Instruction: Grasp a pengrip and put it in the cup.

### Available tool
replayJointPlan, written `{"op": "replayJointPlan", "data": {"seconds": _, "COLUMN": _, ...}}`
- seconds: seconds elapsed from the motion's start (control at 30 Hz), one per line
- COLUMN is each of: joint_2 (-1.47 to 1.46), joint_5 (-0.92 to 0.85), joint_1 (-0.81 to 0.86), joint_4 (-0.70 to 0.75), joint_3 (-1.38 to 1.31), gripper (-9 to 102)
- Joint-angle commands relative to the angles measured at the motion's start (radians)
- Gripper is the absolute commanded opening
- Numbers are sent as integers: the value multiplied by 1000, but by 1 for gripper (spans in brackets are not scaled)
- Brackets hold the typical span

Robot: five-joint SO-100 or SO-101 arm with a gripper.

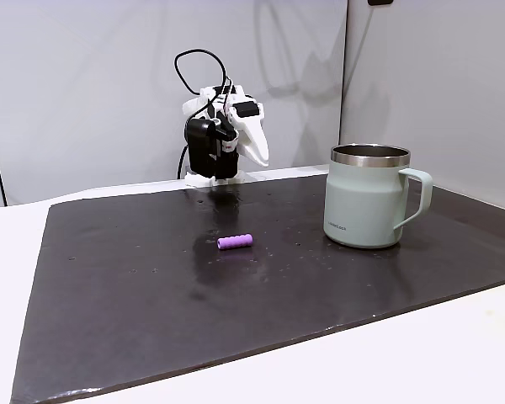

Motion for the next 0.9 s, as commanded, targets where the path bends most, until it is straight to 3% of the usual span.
{"op": "replayJointPlan", "data": {"seconds": 0.0, "joint_2": 15, "joint_5": -12, "joint_1": 0, "joint_4": 5, "joint_3": 41, "gripper": 0}}
{"op": "replayJointPlan", "data": {"seconds": 0.3, "joint_2": 15, "joint_5": -61, "joint_1": -3, "joint_4": -11, "joint_3": -18, "gripper": 0}}
{"op": "replayJointPlan", "data": {"seconds": 0.5, "joint_2": -40, "joint_5": -87, "joint_1": -34, "joint_4": 107, "joint_3": -284, "gripper": 0}}
{"op": "replayJointPlan", "data": {"seconds": 0.87, "joint_2": -538, "joint_5": -54, "joint_1": 18, "joint_4": 241, "joint_3": -870, "gripper": 0}}
